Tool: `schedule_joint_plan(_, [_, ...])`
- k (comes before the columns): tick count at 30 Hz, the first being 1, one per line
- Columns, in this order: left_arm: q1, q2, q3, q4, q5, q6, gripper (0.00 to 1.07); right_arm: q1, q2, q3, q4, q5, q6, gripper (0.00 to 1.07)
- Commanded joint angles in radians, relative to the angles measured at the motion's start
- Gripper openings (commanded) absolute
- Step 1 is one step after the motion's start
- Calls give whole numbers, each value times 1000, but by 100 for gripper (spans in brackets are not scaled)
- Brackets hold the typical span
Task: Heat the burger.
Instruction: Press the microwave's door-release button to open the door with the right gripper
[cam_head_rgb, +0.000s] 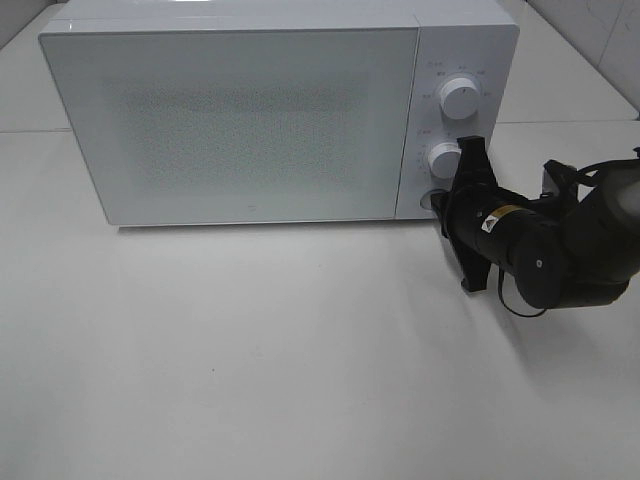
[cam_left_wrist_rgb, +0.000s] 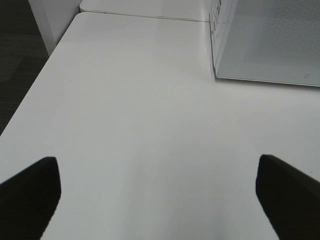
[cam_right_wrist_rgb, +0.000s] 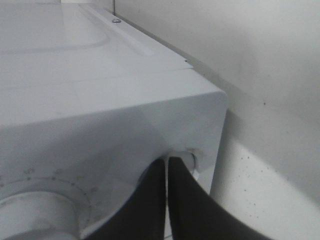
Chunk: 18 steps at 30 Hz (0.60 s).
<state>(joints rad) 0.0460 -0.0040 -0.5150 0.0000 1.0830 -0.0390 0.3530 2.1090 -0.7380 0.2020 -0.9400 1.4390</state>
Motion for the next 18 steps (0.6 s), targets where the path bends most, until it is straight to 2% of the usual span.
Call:
schedule_joint_plan(1, [2,-14,0,0,-16,-1,98,-7,-8,-20,32,-144,-2,0])
schedule_joint_plan(10, [2,-14,0,0,-16,-1,98,-7,-8,-77,41,-157,-13,0])
schedule_joint_plan(18, [2,-14,0,0,-16,-1,98,-7,-8,-101,110,-257,-60,0])
